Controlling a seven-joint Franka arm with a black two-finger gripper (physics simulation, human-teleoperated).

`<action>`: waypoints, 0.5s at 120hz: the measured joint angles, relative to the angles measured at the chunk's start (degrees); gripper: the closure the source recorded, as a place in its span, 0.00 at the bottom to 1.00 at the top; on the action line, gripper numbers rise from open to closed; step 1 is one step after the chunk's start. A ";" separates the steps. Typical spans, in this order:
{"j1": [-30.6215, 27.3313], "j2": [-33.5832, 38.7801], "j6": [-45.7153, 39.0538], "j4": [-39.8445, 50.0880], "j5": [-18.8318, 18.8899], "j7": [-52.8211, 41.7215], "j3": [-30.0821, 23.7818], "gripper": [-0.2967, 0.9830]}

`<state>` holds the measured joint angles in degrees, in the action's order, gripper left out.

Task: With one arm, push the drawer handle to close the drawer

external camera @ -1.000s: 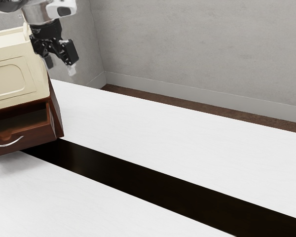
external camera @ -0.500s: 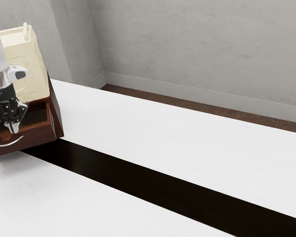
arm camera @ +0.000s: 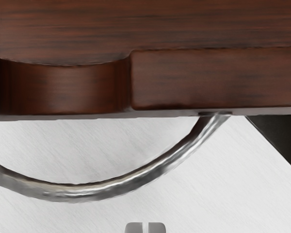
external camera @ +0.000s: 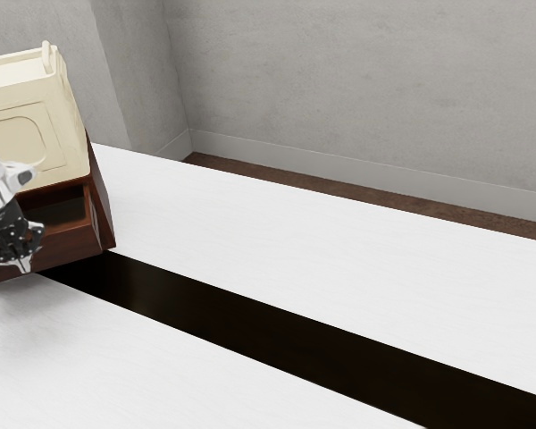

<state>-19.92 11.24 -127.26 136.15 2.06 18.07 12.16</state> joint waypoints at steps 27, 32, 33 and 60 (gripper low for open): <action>0.13 -4.00 -3.87 -1.20 -0.75 2.23 0.92 0.84; 0.16 -4.36 -4.53 -1.72 -0.54 2.37 0.94 0.84; 0.16 -4.46 -4.65 -1.88 -0.44 2.40 0.94 0.84; 0.09 -9.11 -6.59 -7.03 1.49 2.82 0.94 0.84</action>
<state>-19.83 2.13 -133.86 129.13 3.56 20.89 13.10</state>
